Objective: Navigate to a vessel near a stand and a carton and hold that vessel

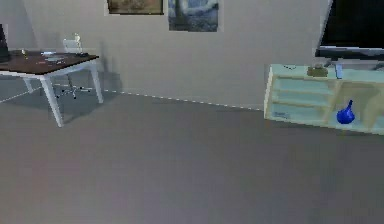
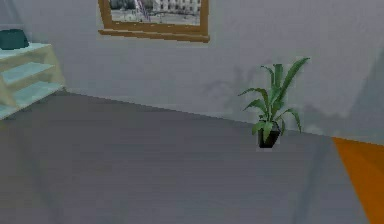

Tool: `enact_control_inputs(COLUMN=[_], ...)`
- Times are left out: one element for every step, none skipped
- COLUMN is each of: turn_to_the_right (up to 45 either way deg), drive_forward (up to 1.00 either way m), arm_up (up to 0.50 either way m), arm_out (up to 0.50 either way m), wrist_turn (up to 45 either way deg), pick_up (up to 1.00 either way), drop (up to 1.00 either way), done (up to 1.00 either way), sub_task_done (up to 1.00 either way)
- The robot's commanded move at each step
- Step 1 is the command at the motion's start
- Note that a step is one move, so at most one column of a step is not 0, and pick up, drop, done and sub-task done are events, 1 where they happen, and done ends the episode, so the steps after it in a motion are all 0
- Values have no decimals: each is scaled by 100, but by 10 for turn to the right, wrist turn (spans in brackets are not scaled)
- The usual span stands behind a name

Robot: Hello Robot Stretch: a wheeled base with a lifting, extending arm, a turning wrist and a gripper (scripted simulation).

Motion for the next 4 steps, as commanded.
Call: enact_control_inputs(turn_to_the_right=[30, 0, 0, 90], drive_forward=[0, 100, 100, 0], arm_up=[0, 0, 0, 0], arm_out=[0, 0, 0, 0], wrist_turn=[0, 0, 0, 0], pick_up=[0, 0, 0, 0], drop=[0, 0, 0, 0], done=[0, 0, 0, 0], sub_task_done=[0, 0, 0, 0])
